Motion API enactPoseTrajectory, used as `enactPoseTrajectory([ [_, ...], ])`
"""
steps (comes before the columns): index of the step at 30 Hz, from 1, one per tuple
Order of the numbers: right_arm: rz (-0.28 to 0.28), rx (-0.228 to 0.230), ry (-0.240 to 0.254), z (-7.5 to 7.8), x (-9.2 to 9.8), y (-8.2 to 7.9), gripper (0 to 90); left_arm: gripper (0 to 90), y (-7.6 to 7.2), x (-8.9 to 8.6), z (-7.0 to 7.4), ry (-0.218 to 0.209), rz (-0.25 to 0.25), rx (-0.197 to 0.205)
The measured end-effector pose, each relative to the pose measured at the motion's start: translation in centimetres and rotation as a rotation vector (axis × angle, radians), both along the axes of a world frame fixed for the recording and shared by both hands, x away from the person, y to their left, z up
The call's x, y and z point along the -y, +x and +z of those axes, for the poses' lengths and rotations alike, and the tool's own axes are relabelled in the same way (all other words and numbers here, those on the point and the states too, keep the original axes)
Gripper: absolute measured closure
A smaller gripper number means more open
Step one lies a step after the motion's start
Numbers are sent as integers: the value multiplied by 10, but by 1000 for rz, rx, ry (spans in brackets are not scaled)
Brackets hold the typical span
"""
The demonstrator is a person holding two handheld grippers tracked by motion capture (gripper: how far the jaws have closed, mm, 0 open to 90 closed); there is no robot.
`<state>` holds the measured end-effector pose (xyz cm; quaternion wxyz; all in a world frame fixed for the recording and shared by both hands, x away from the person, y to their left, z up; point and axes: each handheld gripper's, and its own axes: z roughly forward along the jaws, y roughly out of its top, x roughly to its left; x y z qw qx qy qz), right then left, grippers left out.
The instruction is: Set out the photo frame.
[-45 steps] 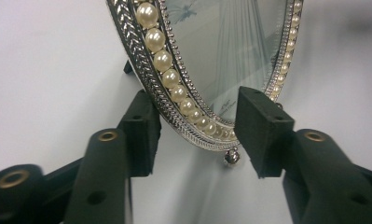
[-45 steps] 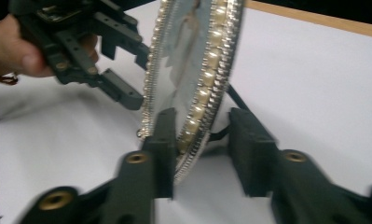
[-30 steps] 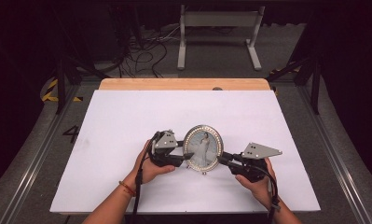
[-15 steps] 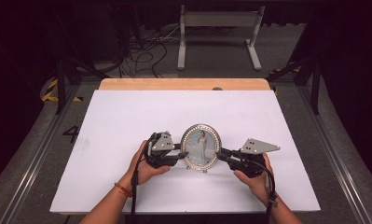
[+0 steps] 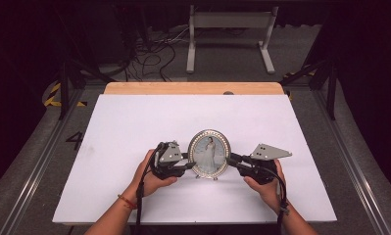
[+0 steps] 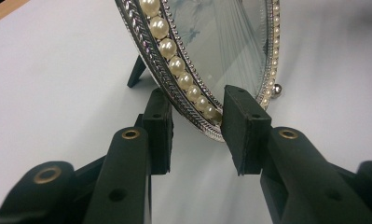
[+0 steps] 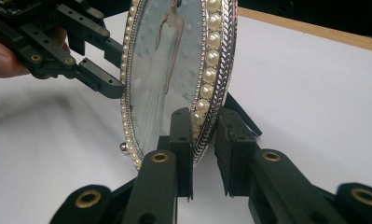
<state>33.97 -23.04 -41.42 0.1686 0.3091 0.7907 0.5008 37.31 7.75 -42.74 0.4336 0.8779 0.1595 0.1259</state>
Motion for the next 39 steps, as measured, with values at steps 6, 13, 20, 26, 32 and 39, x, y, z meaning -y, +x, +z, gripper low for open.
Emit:
enactPoseTrajectory([
  [6,-5,7,-5,0,-1,0,773,649,0,0,0,-4,3,-2],
  [13,-12,16,-17,0,-2,1,770,653,-1,0,0,3,2,0],
  [20,-11,21,-23,0,-2,1,767,657,0,0,-1,-7,1,-4],
  [26,-17,38,-47,0,-2,-1,762,654,-1,0,0,1,1,11],
  [32,-23,52,-73,1,-4,-3,754,646,-1,1,1,9,6,24],
  [39,-22,65,-102,3,-5,-6,733,634,-5,-1,5,14,19,48],
])
